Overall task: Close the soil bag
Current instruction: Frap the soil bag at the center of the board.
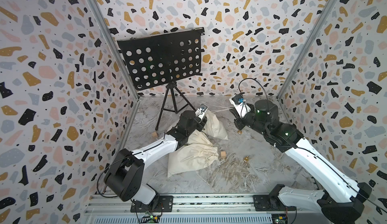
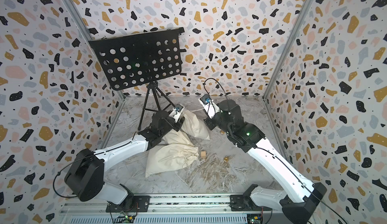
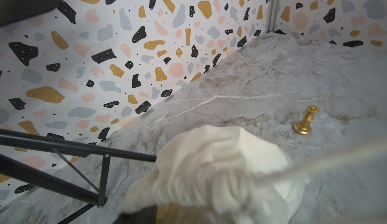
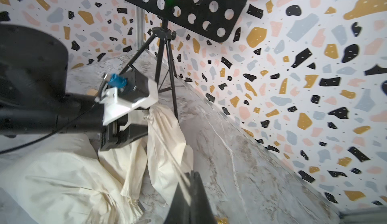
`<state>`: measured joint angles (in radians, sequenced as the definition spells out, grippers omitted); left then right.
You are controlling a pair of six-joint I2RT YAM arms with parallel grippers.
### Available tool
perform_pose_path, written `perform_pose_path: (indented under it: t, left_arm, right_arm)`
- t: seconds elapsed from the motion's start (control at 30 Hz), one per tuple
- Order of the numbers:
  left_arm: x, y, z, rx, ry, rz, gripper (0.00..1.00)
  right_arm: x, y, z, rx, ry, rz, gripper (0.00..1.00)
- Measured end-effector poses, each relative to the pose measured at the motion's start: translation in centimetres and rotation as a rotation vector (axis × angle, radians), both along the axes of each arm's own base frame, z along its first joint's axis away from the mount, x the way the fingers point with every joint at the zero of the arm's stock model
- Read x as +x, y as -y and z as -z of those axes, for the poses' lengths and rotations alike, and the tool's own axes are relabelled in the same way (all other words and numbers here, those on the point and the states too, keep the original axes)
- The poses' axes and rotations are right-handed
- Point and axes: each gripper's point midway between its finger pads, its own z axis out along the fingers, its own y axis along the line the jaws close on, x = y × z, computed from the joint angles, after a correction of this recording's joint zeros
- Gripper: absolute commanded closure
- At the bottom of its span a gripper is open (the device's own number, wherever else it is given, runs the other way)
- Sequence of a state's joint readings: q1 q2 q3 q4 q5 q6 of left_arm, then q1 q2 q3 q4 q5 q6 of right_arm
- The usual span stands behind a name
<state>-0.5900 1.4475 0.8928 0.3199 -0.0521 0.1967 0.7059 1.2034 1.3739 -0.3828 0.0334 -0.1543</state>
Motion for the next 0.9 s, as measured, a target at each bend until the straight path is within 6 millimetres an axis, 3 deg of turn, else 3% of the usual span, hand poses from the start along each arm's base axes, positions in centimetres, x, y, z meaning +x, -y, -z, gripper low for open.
perform_pose_path:
  t: [0.1, 0.17, 0.37, 0.47, 0.6, 0.7, 0.8, 0.9]
  left_arm:
    - [-2.1, -0.5, -0.4, -0.013, 0.016, 0.042, 0.3]
    - [-3.6, -0.4, -1.8, -0.029, 0.056, 0.078, 0.26]
    - [-7.0, 2.2, -6.6, -0.074, 0.194, 0.214, 0.24]
    - [-6.4, 2.9, -7.6, -0.057, 0.214, 0.225, 0.3]
    - [-5.2, 4.1, -9.1, -0.035, 0.251, 0.235, 0.54]
    - [-4.1, 4.6, -9.4, -0.013, 0.256, 0.223, 0.62]
    - [-2.9, 4.7, -8.4, 0.023, 0.245, 0.186, 0.69]
    - [-1.6, 4.3, -5.8, 0.077, 0.206, 0.127, 0.74]
  right_arm:
    - [0.3, -1.6, -0.7, 0.048, -0.012, -0.046, 1.0]
    - [0.2, -2.2, -1.3, 0.078, -0.014, -0.073, 1.0]
    - [-0.6, -3.2, -2.0, 0.128, -0.03, -0.135, 1.0]
    - [-0.9, -3.4, -2.0, 0.138, -0.043, -0.15, 1.0]
    - [-1.2, -3.4, -2.2, 0.145, -0.047, -0.165, 1.0]
    - [-1.6, -3.2, -2.5, 0.148, -0.044, -0.169, 1.0]
    - [-1.8, -2.8, -2.7, 0.147, -0.037, -0.163, 1.0]
    - [-2.1, -2.1, -3.1, 0.143, -0.023, -0.143, 1.0]
